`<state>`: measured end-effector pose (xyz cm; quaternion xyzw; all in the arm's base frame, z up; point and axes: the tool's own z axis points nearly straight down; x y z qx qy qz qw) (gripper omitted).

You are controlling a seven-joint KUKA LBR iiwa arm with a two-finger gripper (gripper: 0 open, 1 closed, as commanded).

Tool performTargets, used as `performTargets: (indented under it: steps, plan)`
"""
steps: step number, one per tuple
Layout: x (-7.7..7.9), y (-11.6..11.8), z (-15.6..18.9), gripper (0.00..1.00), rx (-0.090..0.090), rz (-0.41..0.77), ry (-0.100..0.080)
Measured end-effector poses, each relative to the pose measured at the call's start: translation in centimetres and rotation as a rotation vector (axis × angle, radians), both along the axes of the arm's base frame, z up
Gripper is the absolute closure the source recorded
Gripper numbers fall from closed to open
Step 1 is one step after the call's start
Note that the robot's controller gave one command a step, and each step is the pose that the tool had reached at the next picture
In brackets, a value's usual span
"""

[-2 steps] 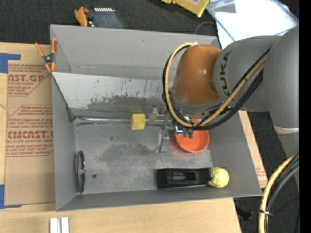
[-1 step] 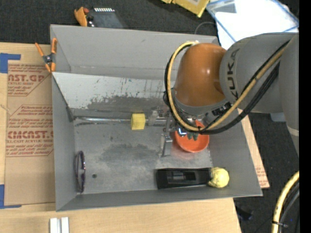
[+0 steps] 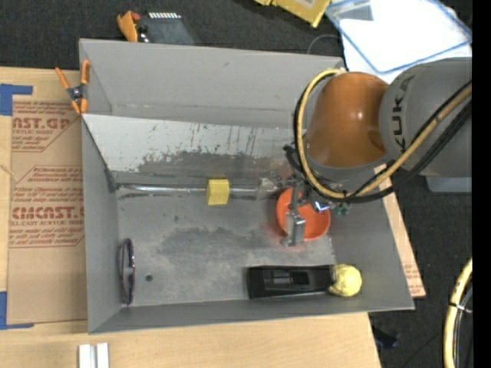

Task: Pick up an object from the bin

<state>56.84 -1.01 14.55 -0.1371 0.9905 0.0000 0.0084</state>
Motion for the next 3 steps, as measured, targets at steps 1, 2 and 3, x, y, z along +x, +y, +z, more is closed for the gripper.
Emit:
performTargets:
  steps: [1,2,3]
  plan:
    - [-0.7,-2.5,0.8,0.00,-0.003,0.103,0.007]
    - [-2.4,-2.1,2.8,0.00,-0.003,0.279,-0.001]
    - [-1.5,-0.5,2.4,0.00,0.000,0.097,-0.002]
